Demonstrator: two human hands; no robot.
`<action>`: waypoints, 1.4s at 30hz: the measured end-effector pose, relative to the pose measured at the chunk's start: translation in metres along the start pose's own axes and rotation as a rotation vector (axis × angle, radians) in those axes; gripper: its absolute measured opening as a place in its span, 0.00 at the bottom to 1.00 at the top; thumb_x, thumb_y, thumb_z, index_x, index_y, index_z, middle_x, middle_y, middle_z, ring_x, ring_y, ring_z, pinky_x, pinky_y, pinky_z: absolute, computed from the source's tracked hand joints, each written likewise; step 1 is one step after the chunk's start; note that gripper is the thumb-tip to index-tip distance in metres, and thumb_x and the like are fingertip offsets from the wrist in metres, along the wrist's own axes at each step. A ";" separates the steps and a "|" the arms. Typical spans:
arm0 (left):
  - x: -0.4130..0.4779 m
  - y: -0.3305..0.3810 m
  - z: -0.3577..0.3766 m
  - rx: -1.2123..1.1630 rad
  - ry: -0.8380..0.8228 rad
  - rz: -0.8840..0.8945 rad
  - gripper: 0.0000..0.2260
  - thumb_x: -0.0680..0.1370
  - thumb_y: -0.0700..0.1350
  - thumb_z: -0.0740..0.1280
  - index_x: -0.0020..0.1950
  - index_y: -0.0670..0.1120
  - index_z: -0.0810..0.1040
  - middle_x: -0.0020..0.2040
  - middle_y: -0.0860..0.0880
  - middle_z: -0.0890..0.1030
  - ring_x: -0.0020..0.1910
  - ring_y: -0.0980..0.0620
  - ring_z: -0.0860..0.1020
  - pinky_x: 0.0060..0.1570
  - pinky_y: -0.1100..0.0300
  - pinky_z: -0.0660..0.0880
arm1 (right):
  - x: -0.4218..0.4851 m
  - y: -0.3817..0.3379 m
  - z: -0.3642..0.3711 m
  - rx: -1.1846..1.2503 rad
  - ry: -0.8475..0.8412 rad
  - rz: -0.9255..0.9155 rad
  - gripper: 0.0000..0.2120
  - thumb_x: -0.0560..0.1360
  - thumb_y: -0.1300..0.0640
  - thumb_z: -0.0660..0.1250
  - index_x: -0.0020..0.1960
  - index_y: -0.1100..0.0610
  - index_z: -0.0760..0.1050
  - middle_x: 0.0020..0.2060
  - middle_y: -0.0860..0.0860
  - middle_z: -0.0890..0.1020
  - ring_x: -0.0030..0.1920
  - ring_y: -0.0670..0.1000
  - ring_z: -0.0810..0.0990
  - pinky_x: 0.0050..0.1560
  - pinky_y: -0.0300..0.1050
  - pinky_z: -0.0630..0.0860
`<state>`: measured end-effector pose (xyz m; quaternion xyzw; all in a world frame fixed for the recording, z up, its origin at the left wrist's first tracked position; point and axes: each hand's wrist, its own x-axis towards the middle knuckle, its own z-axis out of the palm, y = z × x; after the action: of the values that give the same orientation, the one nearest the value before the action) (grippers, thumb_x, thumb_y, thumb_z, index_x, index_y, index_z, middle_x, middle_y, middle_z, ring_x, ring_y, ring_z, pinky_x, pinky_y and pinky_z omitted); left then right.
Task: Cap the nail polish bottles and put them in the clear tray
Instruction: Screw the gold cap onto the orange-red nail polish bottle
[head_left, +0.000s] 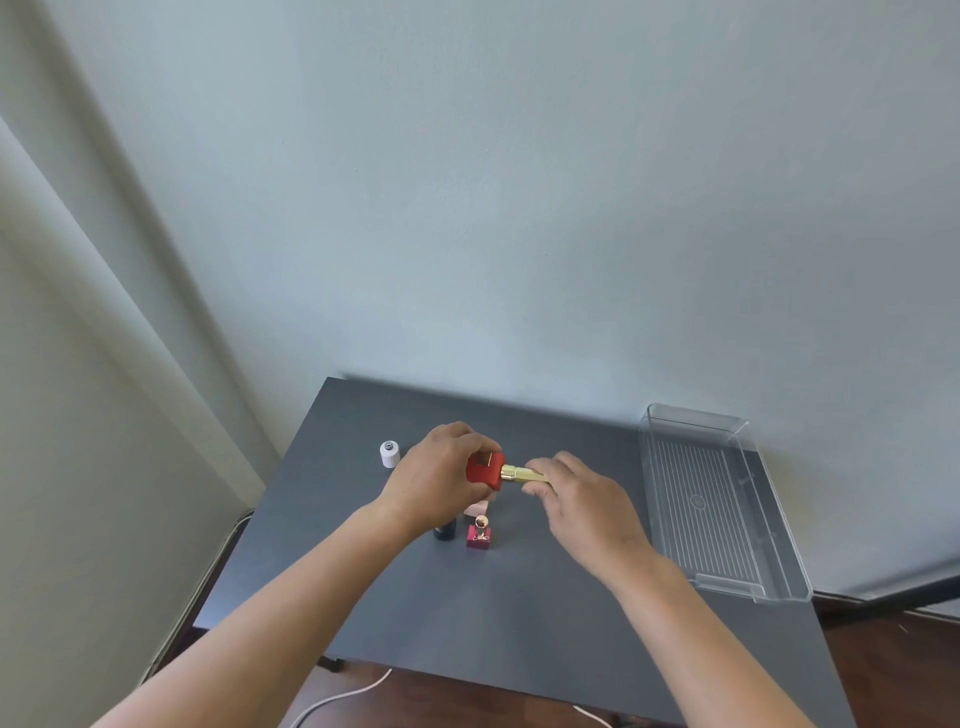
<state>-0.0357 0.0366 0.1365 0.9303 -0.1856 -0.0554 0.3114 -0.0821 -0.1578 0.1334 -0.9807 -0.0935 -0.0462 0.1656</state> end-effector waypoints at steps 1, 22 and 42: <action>0.000 0.000 0.000 0.005 0.010 0.009 0.15 0.72 0.48 0.74 0.58 0.56 0.79 0.53 0.56 0.76 0.55 0.55 0.73 0.52 0.57 0.76 | 0.000 0.000 0.000 0.008 -0.001 -0.002 0.11 0.81 0.50 0.61 0.59 0.52 0.77 0.45 0.47 0.77 0.37 0.53 0.78 0.33 0.45 0.72; -0.006 0.002 0.017 0.177 0.148 0.104 0.14 0.74 0.51 0.70 0.59 0.53 0.78 0.50 0.53 0.75 0.51 0.53 0.76 0.40 0.52 0.78 | 0.008 0.005 0.000 0.250 -0.056 0.142 0.07 0.80 0.53 0.62 0.52 0.49 0.79 0.37 0.43 0.73 0.37 0.46 0.73 0.34 0.34 0.64; 0.005 -0.062 0.016 -0.208 0.057 -0.309 0.10 0.71 0.47 0.73 0.48 0.56 0.76 0.42 0.59 0.81 0.45 0.59 0.79 0.44 0.64 0.76 | -0.008 0.070 0.036 0.396 0.140 0.587 0.11 0.76 0.52 0.68 0.58 0.52 0.76 0.40 0.44 0.76 0.40 0.38 0.76 0.38 0.38 0.68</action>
<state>-0.0152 0.0718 0.0868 0.9116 -0.0250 -0.0953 0.3990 -0.0739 -0.2123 0.0765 -0.9091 0.1964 -0.0450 0.3645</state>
